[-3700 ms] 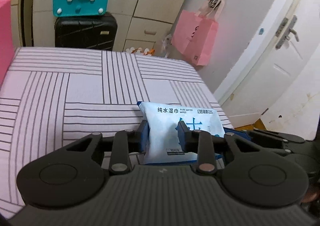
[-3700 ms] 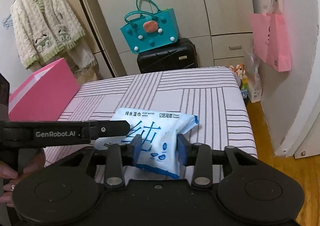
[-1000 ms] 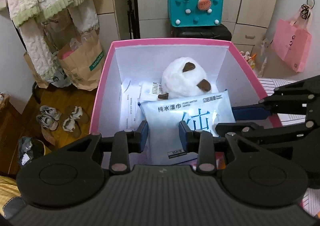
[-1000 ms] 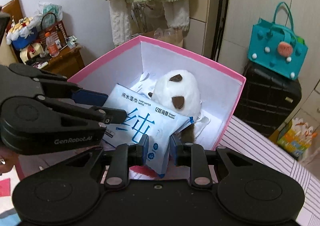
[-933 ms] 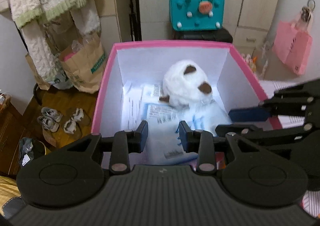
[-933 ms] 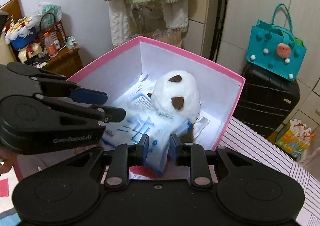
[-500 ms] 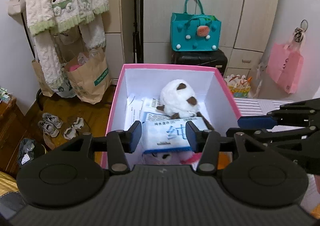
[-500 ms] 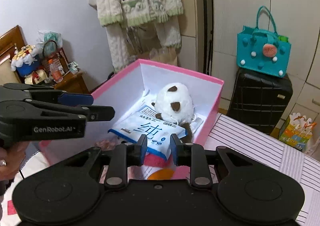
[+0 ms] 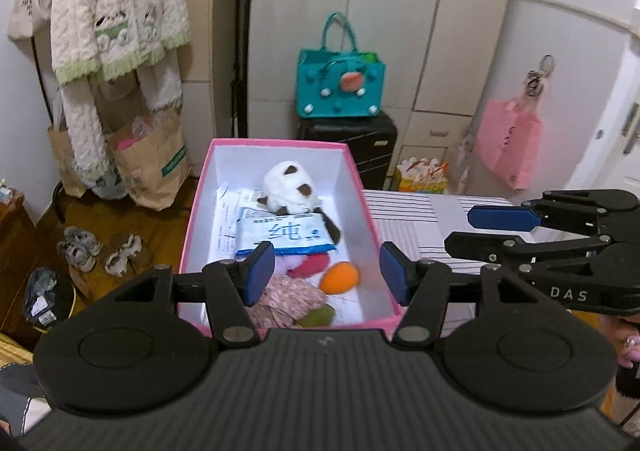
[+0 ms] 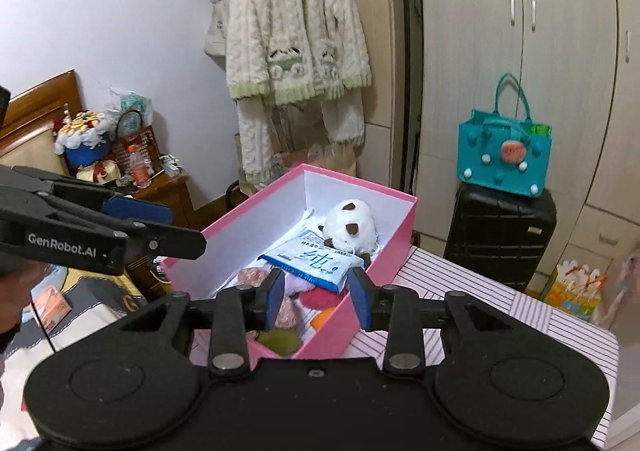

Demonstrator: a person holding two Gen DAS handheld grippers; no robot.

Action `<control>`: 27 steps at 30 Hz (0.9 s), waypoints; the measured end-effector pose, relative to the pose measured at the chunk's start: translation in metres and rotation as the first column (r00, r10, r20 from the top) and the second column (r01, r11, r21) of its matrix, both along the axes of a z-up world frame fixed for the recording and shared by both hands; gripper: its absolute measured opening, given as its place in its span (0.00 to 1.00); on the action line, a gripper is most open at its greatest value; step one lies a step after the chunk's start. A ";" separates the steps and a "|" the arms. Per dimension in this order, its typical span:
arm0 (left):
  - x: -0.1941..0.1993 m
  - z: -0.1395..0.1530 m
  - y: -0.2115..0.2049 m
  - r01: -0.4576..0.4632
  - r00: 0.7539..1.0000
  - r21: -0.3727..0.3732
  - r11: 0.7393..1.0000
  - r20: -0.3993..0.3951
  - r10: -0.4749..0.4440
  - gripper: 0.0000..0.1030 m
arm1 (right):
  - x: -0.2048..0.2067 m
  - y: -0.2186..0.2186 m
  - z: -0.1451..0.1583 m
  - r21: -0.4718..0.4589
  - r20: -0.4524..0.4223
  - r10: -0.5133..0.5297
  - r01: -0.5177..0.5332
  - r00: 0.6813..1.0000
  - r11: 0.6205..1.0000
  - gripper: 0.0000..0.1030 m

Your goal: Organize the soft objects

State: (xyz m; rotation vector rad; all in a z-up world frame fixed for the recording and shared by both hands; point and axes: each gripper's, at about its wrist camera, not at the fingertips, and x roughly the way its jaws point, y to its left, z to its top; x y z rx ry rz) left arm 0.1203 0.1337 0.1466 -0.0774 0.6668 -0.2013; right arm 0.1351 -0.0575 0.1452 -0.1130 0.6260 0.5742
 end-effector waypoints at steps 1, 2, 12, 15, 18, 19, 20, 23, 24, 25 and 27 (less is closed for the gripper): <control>-0.008 0.001 -0.002 0.006 1.000 0.003 1.000 0.010 -0.006 0.57 | -0.009 -0.003 0.001 -0.002 0.012 -0.004 0.004 1.000 1.000 0.42; -0.015 0.001 -0.004 0.014 1.000 0.007 1.000 0.019 -0.014 0.57 | -0.016 -0.006 0.002 -0.005 0.025 -0.005 0.005 1.000 1.000 0.43; -0.087 -0.017 -0.035 0.039 0.970 0.126 0.991 0.234 -0.067 0.61 | -0.088 -0.031 -0.004 -0.019 0.165 -0.057 0.061 0.985 0.998 0.55; -0.099 -0.029 -0.045 0.042 0.962 0.136 0.990 0.261 -0.076 0.62 | -0.101 -0.038 -0.012 0.005 0.176 -0.094 0.095 0.980 0.995 0.56; -0.101 -0.040 -0.050 0.076 0.967 0.099 0.992 0.236 -0.098 0.63 | -0.112 -0.046 -0.018 0.032 0.191 -0.141 0.137 0.971 0.990 0.59; -0.100 -0.044 -0.052 0.079 0.969 0.091 0.993 0.227 -0.098 0.63 | -0.114 -0.049 -0.020 0.040 0.194 -0.157 0.153 0.968 0.987 0.60; -0.101 -0.048 -0.054 0.077 0.970 0.088 0.993 0.225 -0.095 0.63 | -0.116 -0.052 -0.022 0.044 0.196 -0.178 0.173 0.964 0.984 0.60; -0.097 -0.058 -0.062 0.064 0.973 0.091 0.994 0.214 -0.082 0.65 | -0.121 -0.058 -0.026 0.040 0.212 -0.237 0.234 0.948 0.972 0.63; -0.094 -0.060 -0.065 0.072 0.975 0.090 0.993 0.205 -0.089 0.67 | -0.124 -0.060 -0.027 0.037 0.214 -0.250 0.248 0.944 0.968 0.65; -0.090 -0.062 -0.068 0.083 0.977 0.091 0.992 0.190 -0.099 0.71 | -0.124 -0.061 -0.029 0.032 0.215 -0.262 0.261 0.941 0.965 0.68; -0.084 -0.066 -0.072 0.050 0.981 0.093 0.994 0.183 -0.066 0.73 | -0.126 -0.062 -0.033 0.020 0.215 -0.270 0.272 0.939 0.962 0.79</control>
